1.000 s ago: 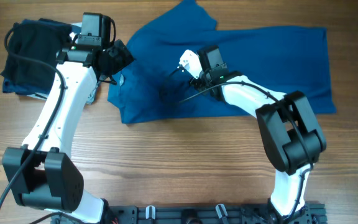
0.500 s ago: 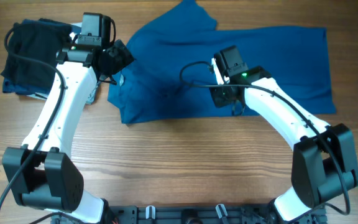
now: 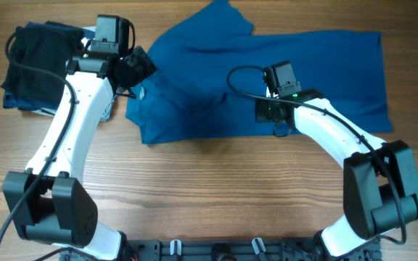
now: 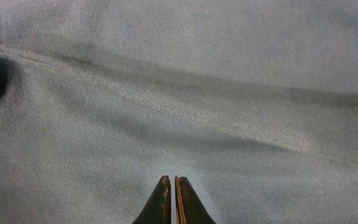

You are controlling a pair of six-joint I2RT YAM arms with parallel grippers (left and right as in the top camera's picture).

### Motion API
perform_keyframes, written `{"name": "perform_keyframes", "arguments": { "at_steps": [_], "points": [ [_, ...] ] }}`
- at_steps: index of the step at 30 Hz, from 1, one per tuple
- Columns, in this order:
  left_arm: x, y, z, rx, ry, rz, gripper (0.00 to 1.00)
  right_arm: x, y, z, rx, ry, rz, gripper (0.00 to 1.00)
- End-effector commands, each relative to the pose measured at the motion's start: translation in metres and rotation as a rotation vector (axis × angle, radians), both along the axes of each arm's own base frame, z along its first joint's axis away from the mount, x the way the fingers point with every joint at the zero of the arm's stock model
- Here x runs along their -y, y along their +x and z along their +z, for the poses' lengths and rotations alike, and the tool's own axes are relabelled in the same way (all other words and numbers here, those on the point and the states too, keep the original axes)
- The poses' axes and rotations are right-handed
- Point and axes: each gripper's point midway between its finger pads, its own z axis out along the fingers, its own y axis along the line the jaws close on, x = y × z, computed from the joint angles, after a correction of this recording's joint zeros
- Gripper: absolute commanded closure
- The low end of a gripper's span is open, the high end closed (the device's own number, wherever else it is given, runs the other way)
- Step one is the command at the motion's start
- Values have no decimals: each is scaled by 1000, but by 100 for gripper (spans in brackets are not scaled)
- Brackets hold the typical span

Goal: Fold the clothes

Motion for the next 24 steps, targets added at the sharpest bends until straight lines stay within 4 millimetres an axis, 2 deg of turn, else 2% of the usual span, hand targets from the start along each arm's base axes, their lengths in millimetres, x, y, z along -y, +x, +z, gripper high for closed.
{"name": "perform_keyframes", "arguments": {
  "at_steps": [1,5,10,16,21,24],
  "points": [
    [-4,2,9,25,6,16,0,0,-5,-13,-9,16,-14,96],
    [-4,2,9,25,6,16,0,0,-2,-13,7,17,-16,96],
    [-4,2,9,25,6,16,0,9,2,-13,31,-26,-44,96],
    [-4,2,9,25,6,16,0,9,0,-23,57,-17,-45,96],
    [-4,2,9,25,6,16,0,8,5,-22,80,-9,-46,96],
    [-4,2,9,25,6,16,0,11,4,-32,65,-29,-51,96]
  ]
}}
